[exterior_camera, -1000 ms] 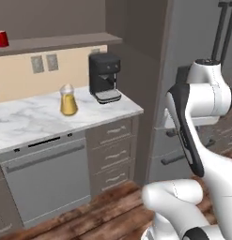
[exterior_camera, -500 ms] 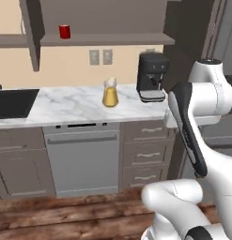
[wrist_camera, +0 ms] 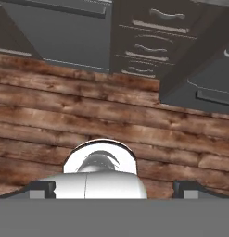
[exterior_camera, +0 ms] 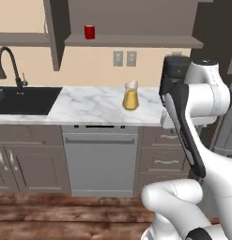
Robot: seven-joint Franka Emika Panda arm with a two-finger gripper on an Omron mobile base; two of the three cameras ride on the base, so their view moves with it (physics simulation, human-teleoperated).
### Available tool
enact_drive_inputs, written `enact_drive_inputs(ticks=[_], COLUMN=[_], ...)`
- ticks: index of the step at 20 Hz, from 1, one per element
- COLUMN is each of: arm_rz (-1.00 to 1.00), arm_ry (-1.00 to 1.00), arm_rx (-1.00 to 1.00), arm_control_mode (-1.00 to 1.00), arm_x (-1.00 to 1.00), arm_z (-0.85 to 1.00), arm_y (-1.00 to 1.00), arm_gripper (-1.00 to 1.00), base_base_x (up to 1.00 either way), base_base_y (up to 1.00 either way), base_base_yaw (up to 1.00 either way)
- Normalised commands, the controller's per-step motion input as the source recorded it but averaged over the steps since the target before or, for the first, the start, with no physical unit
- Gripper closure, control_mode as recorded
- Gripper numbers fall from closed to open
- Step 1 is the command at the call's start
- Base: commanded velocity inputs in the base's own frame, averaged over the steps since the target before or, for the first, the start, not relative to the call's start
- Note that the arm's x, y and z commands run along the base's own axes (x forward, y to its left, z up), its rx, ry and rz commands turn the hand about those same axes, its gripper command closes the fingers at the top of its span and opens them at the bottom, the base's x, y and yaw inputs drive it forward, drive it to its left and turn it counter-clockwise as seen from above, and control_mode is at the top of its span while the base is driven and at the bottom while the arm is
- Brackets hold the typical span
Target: There is a tray on the dining counter. Grab the cup, mug, and pitcher and place them on the tray. The pitcher may be placed next to the tray if it cannot fit the tray.
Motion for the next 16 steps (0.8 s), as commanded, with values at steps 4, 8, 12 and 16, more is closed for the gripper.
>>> enact_drive_inputs(ticks=[4, 8, 12, 16], arm_rz=[0.0, 0.0, 0.0, 0.0], arm_ry=[0.0, 0.0, 0.0, 0.0], arm_rx=[0.0, 0.0, 0.0, 0.0], arm_control_mode=[1.0, 1.0, 1.0, 1.0], arm_x=[0.0, 0.0, 0.0, 0.0], arm_z=[0.0, 0.0, 0.0, 0.0], arm_y=[0.0, 0.0, 0.0, 0.0], arm_gripper=[-1.0, -1.0, -1.0, -1.0], base_base_x=[0.65, 0.44, 0.44, 0.55], base_base_y=[0.58, 0.74, 0.42, -0.01], base_base_yaw=[-0.09, -0.11, -0.15, -0.13])
